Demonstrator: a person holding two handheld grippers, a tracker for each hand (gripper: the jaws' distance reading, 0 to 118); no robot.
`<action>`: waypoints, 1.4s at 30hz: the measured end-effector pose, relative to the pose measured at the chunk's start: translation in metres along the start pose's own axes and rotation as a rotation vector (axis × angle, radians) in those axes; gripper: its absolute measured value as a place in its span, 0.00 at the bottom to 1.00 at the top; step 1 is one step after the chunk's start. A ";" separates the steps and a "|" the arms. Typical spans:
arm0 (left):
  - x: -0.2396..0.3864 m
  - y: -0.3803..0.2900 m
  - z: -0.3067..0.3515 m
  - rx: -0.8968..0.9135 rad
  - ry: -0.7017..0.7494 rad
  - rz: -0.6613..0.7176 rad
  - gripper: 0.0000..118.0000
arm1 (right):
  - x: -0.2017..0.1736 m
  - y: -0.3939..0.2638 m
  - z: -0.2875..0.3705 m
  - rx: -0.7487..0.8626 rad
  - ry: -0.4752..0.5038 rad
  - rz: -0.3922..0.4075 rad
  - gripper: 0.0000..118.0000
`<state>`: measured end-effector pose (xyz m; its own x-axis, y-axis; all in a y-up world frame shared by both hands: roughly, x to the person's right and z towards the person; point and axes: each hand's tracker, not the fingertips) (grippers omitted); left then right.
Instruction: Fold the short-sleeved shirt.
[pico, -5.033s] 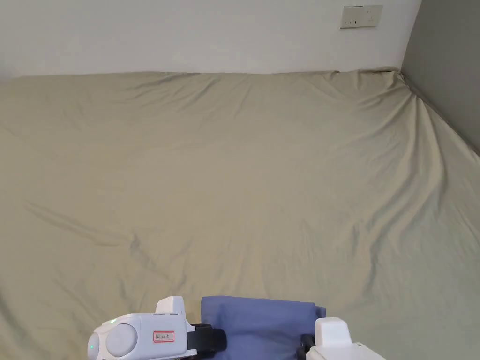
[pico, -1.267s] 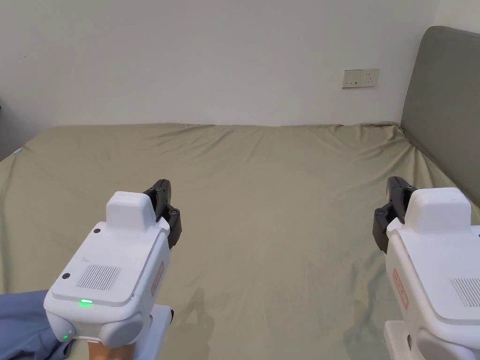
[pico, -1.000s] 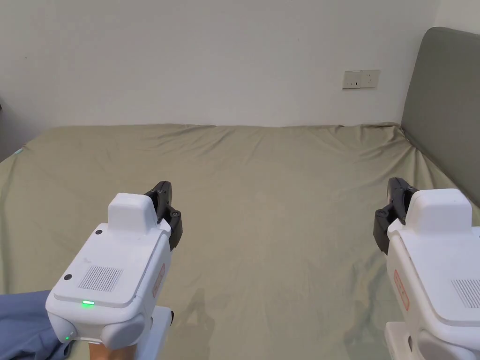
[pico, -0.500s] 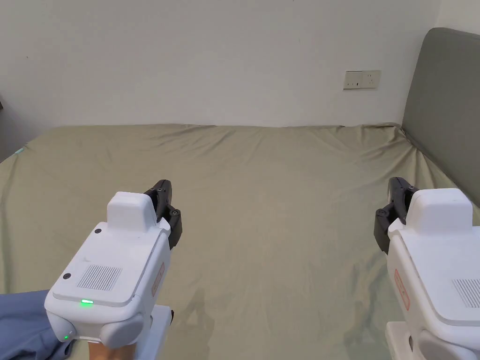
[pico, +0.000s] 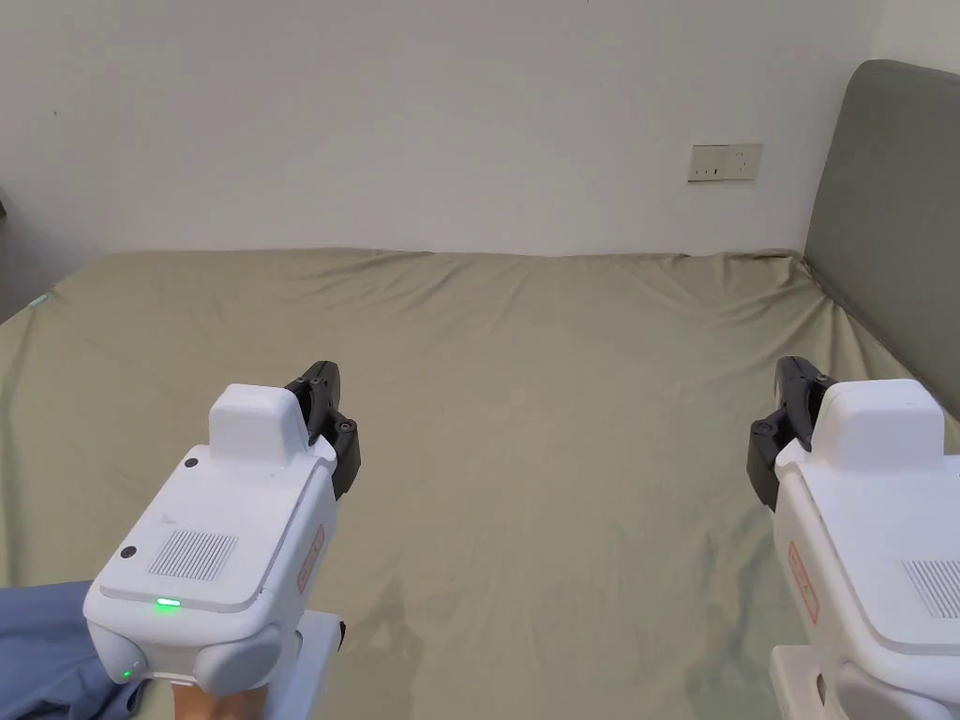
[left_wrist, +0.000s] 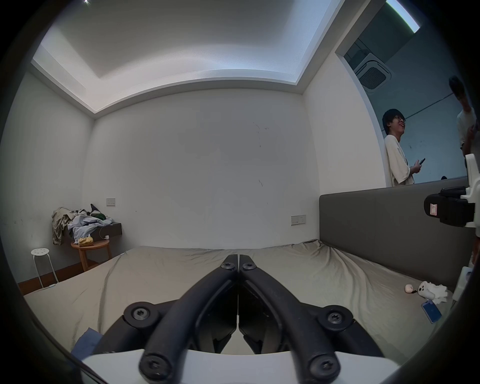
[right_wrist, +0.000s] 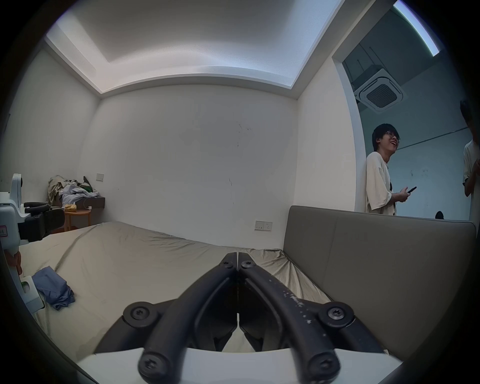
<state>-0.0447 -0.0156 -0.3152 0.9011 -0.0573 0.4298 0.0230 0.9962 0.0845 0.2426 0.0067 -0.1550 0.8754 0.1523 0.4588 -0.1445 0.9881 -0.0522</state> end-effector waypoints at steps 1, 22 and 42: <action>-0.001 0.000 0.000 0.000 -0.002 0.005 0.00 | 0.000 0.000 0.000 0.000 0.000 0.001 0.02; -0.004 0.001 -0.009 -0.037 0.005 0.022 1.00 | -0.001 0.000 -0.004 -0.025 0.012 -0.019 0.93; 0.001 0.000 -0.006 0.002 0.026 0.002 1.00 | 0.000 -0.001 -0.004 -0.028 -0.006 -0.032 1.00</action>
<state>-0.0409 -0.0155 -0.3197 0.9121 -0.0532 0.4065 0.0202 0.9962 0.0852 0.2448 0.0059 -0.1581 0.8765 0.1206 0.4660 -0.1035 0.9927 -0.0623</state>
